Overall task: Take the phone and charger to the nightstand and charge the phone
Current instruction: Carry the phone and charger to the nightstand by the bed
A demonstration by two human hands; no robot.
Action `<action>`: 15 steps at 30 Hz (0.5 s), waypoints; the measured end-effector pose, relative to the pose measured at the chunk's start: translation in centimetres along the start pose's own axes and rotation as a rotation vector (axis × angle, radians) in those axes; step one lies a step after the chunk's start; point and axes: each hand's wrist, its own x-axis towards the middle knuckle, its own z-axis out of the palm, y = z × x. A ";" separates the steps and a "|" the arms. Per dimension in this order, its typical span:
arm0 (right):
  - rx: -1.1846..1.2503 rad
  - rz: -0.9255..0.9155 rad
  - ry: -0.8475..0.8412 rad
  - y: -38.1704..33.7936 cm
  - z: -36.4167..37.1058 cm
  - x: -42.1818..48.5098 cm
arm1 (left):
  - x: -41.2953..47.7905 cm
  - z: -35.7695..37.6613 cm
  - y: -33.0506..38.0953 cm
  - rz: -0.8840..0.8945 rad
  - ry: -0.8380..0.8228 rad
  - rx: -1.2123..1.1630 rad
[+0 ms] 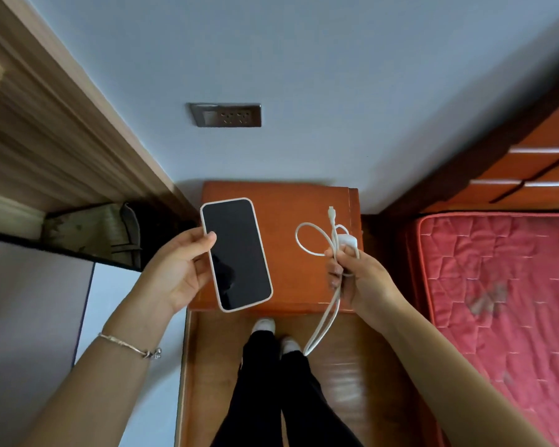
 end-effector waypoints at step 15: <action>-0.106 -0.069 0.190 8.4 -4.6 14.9 | 18.0 -2.9 -9.6 -0.220 0.064 0.068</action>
